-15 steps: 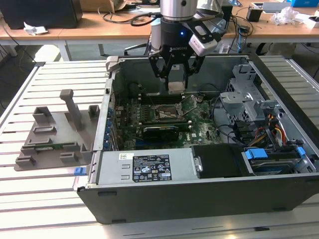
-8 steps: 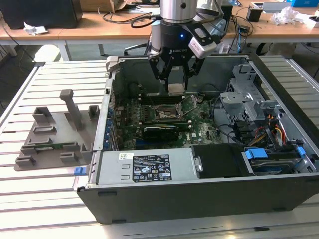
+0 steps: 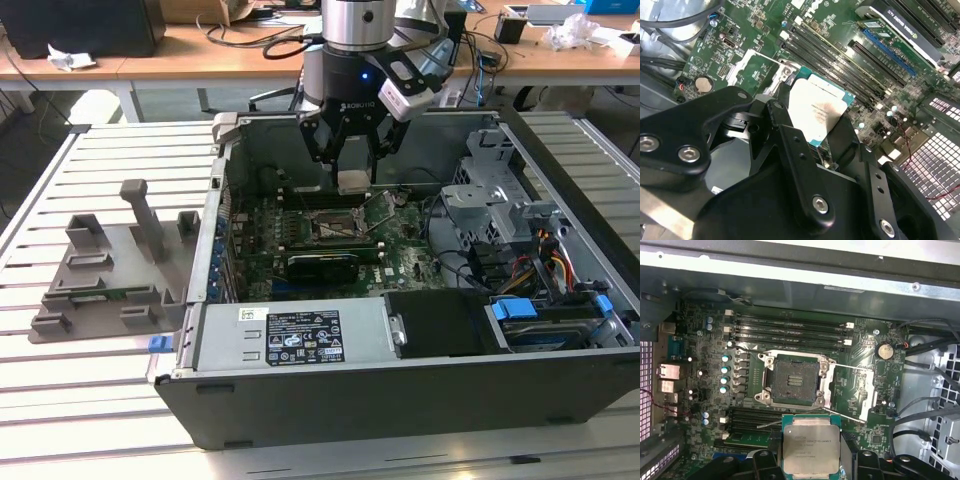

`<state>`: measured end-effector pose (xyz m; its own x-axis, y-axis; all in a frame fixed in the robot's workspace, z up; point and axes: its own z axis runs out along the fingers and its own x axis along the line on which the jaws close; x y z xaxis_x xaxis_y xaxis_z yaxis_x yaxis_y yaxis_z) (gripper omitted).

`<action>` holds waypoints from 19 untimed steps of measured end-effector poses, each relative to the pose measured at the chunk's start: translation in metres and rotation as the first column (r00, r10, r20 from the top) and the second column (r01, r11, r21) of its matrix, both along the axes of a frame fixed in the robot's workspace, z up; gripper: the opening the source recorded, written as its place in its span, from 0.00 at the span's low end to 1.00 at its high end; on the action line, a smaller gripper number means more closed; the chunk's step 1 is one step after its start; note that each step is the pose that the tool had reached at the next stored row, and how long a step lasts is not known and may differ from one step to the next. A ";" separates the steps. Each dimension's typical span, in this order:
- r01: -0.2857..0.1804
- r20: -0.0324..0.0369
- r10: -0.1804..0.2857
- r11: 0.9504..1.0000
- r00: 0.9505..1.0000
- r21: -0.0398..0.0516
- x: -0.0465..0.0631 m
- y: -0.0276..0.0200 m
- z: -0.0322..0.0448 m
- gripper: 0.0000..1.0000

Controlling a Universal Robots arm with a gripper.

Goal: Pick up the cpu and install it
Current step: 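Pick up the cpu and move it towards the insertion slot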

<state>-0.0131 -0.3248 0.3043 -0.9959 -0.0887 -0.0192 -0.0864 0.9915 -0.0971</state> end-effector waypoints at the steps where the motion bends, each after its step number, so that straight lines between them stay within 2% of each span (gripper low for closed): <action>1: 0.000 0.000 0.000 1.000 1.000 -0.001 0.000 0.0002 -0.0009 0.55; 4: 0.000 0.000 0.000 1.000 1.000 -0.001 0.000 0.0018 -0.0039 0.55; 6: 0.000 0.000 0.000 1.000 1.000 -0.001 0.000 0.0061 -0.0063 0.55; 9: 0.000 0.000 0.000 1.000 1.000 -0.001 -0.002 0.0099 -0.0083 0.55; 19: 0.000 0.000 0.000 1.000 1.000 -0.001 -0.002 0.0106 -0.0089 0.55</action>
